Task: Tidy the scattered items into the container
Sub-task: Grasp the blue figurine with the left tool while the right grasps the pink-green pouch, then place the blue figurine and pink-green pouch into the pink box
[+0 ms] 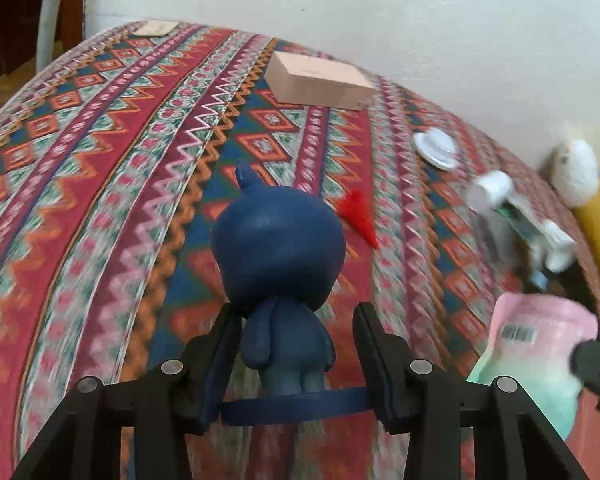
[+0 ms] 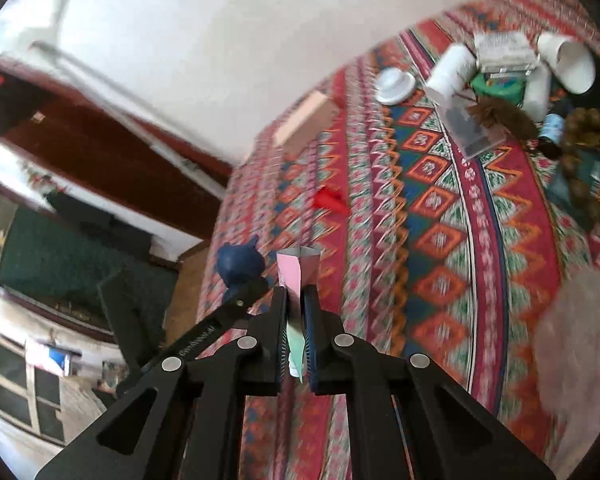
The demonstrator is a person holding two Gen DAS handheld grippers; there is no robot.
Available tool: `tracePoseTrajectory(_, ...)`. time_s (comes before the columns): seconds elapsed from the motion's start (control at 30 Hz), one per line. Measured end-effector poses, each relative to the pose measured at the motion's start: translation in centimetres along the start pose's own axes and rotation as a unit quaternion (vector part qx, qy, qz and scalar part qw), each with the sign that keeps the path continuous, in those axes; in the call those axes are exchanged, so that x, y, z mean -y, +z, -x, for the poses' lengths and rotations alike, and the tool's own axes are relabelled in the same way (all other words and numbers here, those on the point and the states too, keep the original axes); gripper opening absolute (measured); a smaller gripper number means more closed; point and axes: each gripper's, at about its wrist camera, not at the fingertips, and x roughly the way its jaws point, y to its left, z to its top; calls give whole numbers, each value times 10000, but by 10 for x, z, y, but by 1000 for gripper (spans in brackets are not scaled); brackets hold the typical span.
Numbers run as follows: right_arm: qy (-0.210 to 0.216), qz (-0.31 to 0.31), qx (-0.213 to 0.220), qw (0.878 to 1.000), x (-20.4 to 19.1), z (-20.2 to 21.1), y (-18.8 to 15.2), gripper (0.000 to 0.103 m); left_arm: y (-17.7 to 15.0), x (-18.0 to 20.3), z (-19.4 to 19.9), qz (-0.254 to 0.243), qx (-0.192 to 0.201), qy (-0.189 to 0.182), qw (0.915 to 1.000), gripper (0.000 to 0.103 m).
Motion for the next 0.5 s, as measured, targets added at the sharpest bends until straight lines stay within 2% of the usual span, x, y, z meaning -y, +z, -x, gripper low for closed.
tracePoseTrajectory(0.13, 110, 292, 173, 9994, -23, 52, -28, 8, -29, 19, 56, -356, 263, -186, 9988, 49)
tracePoseTrajectory(0.3, 266, 542, 518, 9968, -52, 122, -69, 8, -54, 56, 121, -771, 544, -599, 9937, 49)
tracePoseTrajectory(0.5, 280, 697, 1099, 9911, -65, 213, -111, 8, -79, 120, 186, -1350, 882, -1220, 9793, 49)
